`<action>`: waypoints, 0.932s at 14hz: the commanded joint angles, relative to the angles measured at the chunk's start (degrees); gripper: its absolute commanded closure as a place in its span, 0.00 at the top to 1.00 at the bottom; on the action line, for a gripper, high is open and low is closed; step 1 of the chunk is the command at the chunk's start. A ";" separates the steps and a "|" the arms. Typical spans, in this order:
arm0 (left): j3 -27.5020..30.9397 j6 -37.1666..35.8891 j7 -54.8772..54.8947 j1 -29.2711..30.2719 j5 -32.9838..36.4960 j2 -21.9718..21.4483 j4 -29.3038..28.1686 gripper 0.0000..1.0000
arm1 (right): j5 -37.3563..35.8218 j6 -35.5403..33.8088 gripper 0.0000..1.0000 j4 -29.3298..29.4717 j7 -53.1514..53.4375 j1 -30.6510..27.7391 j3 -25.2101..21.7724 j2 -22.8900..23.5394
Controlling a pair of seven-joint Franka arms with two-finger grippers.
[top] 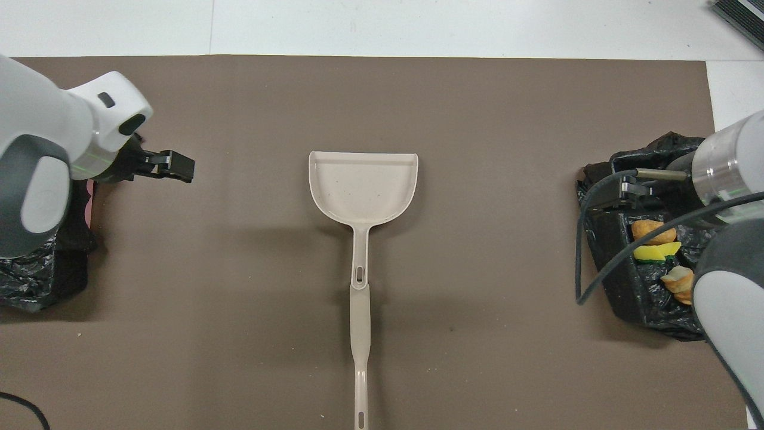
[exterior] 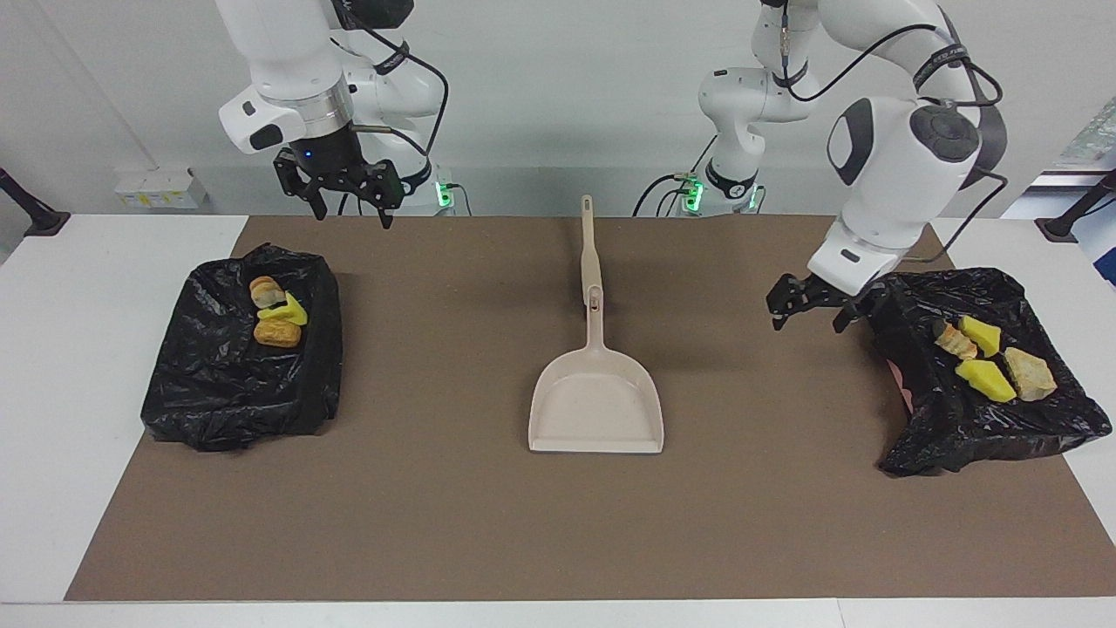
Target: Sweep and dump trash in bin
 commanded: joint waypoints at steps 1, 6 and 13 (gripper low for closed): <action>-0.61 -4.07 6.31 5.28 -0.79 -2.68 0.16 1.00 | 1.02 0.60 1.00 -1.42 -1.57 -0.96 0.44 -1.33; -0.17 -5.92 1.94 7.24 -0.53 -3.47 2.53 1.00 | 1.02 0.68 1.00 -1.42 -1.65 -0.88 0.53 -1.33; -1.75 -7.85 -0.45 2.58 -0.44 -5.84 2.27 1.00 | 1.02 0.77 1.00 -1.42 -1.65 -0.96 0.53 -1.33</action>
